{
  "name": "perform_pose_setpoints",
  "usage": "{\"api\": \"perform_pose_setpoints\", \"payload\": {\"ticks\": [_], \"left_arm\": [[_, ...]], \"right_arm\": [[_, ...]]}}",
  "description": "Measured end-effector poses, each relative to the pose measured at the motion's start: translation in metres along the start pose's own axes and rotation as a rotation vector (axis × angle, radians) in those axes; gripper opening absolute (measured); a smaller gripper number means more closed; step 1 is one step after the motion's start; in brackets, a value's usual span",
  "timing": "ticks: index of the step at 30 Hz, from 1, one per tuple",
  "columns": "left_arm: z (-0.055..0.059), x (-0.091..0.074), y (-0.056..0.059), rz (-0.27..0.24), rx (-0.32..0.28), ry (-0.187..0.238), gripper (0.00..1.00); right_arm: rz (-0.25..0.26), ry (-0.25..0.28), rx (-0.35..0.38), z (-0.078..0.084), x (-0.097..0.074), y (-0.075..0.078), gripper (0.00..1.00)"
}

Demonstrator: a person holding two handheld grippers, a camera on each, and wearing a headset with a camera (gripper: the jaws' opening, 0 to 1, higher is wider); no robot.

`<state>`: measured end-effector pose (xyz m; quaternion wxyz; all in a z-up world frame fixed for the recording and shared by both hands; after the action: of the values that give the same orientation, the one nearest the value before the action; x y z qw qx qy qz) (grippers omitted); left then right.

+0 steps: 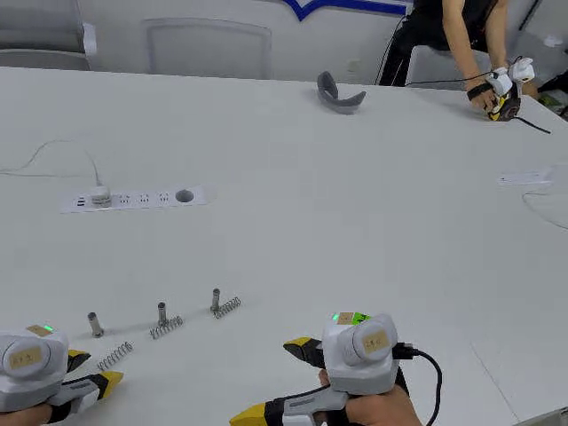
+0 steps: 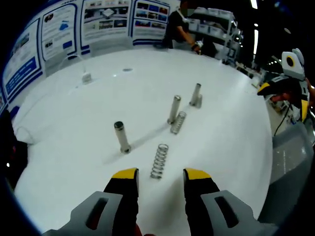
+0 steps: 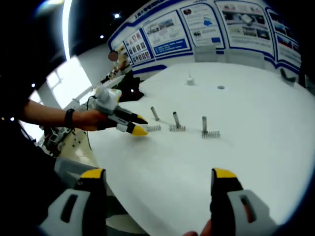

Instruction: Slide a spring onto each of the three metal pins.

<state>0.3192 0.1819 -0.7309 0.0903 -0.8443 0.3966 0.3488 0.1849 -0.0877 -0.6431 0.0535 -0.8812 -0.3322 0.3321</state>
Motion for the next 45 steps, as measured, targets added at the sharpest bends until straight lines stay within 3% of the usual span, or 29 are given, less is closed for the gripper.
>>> {"api": "perform_pose_setpoints", "payload": {"ticks": [7,16,18,20,27,38,45], "left_arm": [[0.0,0.013,-0.007,-0.013,-0.028,-0.003,0.29],[-0.001,0.021,-0.008,-0.021,-0.005,-0.007,0.2],[-0.001,0.02,-0.007,-0.039,0.055,-0.016,0.16],[-0.001,0.019,-0.003,-0.044,0.067,-0.025,0.11],[-0.001,0.011,0.006,-0.027,0.076,-0.042,0.11],[0.002,-0.007,0.016,-0.035,0.023,-0.007,0.11],[0.004,-0.019,0.021,-0.032,0.04,0.013,0.11]], "right_arm": [[0.0,-0.001,0.003,0.001,-0.001,0.001,0.89],[0.009,0.002,0.01,0.003,-0.003,0.004,0.89],[0.009,0.001,0.01,0.003,-0.003,0.004,0.89],[0.007,-0.004,0.007,0.004,-0.003,0.003,0.89],[-0.002,-0.004,0.007,0.004,0.0,0.0,0.88],[-0.022,-0.008,0.008,0.006,0.006,-0.005,0.88],[-0.026,-0.007,0.007,0.007,0.006,-0.007,0.88]]}}
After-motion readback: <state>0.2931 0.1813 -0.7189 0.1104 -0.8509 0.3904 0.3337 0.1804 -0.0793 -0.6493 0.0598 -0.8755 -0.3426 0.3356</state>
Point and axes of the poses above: the centre of the closed fingertips' face, and the gripper's own axes: x roughly forward along the fingers, y roughly to its right, z roughly out of its underside, the point moved 8 cm from there along -x, roughly backward along the fingers, and after that the axes turned 4 degrees about y, right-handed, at the moved point
